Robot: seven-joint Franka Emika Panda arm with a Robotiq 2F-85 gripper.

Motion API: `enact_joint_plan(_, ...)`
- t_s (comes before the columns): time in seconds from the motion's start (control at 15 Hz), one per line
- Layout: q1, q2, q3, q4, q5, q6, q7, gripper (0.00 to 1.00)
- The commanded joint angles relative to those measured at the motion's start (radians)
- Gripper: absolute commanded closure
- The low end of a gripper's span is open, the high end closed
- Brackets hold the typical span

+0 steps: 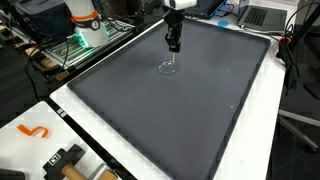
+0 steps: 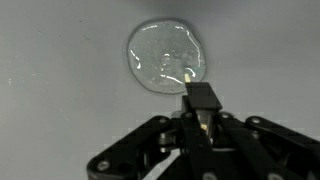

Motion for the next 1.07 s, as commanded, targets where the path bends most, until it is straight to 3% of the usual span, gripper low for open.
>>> enact_joint_plan(0.0,0.012,0.020,-0.011,-0.011,-0.017,0.021,0.019,0.97)
enact_joint_plan(1.0,0.007,-0.029,-0.010,-0.006,-0.003,-0.023,0.006,0.97)
